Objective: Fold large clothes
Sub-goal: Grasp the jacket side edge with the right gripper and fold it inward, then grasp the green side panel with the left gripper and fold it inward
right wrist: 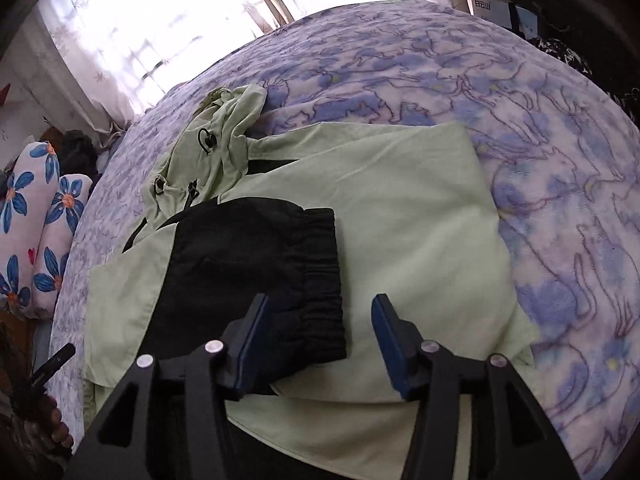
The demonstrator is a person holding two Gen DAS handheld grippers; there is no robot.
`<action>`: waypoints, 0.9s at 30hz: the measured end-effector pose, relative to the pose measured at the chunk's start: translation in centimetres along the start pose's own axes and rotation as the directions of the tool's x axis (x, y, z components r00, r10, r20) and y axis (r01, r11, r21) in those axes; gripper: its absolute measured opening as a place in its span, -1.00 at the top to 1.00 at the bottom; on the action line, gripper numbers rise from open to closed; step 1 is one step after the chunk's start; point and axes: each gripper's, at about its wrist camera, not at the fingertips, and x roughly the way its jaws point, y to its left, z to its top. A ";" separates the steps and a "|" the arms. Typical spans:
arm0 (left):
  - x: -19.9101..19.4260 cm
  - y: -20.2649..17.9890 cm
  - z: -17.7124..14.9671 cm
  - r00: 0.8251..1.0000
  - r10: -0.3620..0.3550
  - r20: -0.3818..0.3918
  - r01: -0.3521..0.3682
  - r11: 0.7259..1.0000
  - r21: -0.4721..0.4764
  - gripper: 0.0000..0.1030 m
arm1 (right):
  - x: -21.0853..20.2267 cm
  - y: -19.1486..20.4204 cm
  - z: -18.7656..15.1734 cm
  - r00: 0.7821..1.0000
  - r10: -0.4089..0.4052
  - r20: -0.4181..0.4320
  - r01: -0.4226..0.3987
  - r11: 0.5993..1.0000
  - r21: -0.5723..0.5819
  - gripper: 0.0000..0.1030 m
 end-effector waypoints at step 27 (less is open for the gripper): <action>7.6 1.4 6.3 0.981 0.186 0.046 -0.186 0.982 -0.019 0.74 | 7.2 4.0 3.7 0.991 -0.128 0.029 0.130 0.985 -0.114 0.33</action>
